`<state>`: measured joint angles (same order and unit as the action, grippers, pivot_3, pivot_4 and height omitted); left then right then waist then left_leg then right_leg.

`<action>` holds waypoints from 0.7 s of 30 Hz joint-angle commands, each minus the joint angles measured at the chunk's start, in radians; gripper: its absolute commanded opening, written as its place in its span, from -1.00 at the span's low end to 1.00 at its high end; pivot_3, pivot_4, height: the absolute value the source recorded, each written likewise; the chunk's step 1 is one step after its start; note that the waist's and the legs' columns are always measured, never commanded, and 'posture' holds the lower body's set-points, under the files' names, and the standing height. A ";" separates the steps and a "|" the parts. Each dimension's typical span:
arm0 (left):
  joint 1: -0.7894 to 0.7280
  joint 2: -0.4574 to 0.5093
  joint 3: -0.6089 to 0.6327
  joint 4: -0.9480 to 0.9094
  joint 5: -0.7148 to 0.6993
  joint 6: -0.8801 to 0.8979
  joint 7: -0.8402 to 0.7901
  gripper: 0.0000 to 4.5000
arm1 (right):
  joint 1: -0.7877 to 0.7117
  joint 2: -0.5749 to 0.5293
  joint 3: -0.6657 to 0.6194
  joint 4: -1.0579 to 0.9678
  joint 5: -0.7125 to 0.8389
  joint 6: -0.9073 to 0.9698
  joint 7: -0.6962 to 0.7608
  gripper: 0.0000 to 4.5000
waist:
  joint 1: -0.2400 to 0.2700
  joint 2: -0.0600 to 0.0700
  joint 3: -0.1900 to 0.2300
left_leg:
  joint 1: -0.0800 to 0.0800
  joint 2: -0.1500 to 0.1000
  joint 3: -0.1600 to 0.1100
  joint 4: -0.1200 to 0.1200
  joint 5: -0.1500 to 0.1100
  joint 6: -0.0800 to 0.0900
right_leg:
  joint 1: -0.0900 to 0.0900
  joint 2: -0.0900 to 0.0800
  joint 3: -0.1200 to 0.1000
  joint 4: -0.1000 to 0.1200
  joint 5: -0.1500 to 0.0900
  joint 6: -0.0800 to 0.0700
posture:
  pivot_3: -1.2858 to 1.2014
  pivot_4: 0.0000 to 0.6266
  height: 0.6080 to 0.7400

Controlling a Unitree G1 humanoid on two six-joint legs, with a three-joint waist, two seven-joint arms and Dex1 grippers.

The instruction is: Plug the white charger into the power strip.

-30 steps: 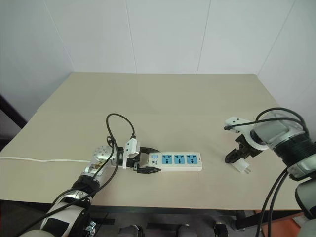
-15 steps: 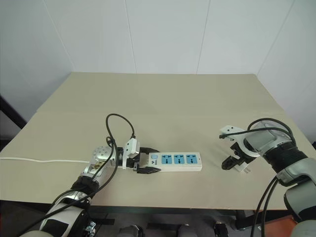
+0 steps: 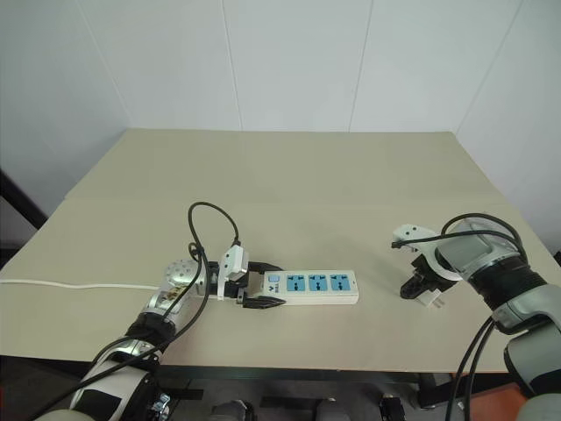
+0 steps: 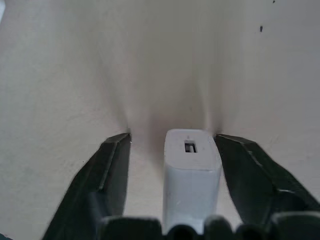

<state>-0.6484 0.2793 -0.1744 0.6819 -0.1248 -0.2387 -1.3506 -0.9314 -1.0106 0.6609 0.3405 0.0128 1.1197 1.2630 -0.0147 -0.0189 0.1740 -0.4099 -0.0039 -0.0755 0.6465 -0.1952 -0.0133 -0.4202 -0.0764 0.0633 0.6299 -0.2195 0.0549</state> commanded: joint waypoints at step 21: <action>-0.012 0.031 -0.022 0.027 0.012 -0.001 -0.031 0.46 | 0.186 0.347 -0.837 -0.358 0.432 -0.441 -0.271 -0.49 | -0.003 -0.001 0.000 | 0.003 0.001 0.000 0.000 0.000 0.000 | 0.003 0.001 0.001 0.001 0.002 -0.003 | 0.03 -0.52 1.00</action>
<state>-0.6592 0.2929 -0.1774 0.6969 -0.1275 -0.2416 -1.3619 -0.7623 -0.6899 -0.1201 0.0551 0.3878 0.7165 1.0254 -0.0179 -0.0194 0.1738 -0.4069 -0.0033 -0.0757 0.6465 -0.1950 -0.0132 -0.4176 -0.0751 0.0648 0.6311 -0.2165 0.0510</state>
